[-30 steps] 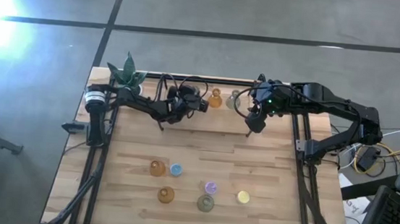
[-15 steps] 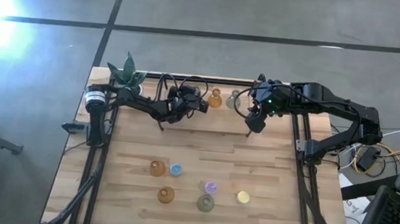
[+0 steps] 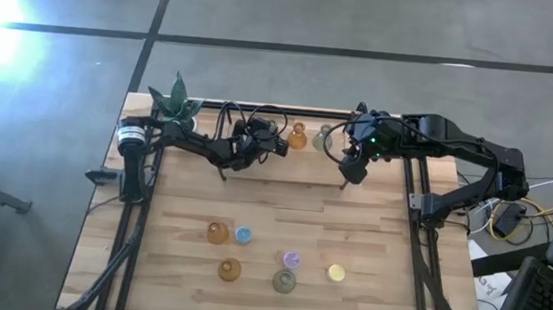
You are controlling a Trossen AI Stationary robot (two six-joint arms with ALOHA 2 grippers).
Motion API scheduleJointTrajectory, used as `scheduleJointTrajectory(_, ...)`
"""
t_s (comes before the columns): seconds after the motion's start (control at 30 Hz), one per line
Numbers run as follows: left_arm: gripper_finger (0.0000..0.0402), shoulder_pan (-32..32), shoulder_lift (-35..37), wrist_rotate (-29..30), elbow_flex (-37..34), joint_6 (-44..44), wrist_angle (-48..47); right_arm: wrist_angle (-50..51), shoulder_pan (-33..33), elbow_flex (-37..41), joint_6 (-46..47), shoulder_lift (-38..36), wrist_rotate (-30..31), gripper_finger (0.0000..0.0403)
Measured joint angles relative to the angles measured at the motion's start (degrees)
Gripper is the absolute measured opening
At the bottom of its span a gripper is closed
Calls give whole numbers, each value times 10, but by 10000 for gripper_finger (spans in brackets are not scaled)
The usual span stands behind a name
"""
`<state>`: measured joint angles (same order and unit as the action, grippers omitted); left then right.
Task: Pick & Place candle stick holders
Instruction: Put the top green glass candlestick on the shelf, then put the top yellow glass candlestick on the shelf
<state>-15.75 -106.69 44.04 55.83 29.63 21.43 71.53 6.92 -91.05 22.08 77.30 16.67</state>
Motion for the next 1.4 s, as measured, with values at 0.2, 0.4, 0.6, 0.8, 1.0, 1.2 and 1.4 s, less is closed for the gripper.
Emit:
scheduleJointTrajectory(0.2,151,0,0,-1,0,-2,0,0,0,0,0,0,0,137)
scheduleJointTrajectory(0.4,185,0,0,-7,-1,0,-4,1,0,0,0,0,0,135)
scheduleJointTrajectory(0.6,232,1,0,-11,-1,-2,-11,1,0,0,-2,0,-1,142)
scheduleJointTrajectory(0.8,244,2,0,-34,5,-19,-13,1,0,0,-2,0,-1,145)
scheduleJointTrajectory(1.0,241,2,17,-25,6,-25,-29,1,0,0,-1,0,-1,137)
scheduleJointTrajectory(1.2,241,2,26,-17,7,-26,-29,1,0,6,-1,0,-1,137)
scheduleJointTrajectory(1.4,241,2,27,-5,8,-31,-32,0,0,17,0,0,-2,145)
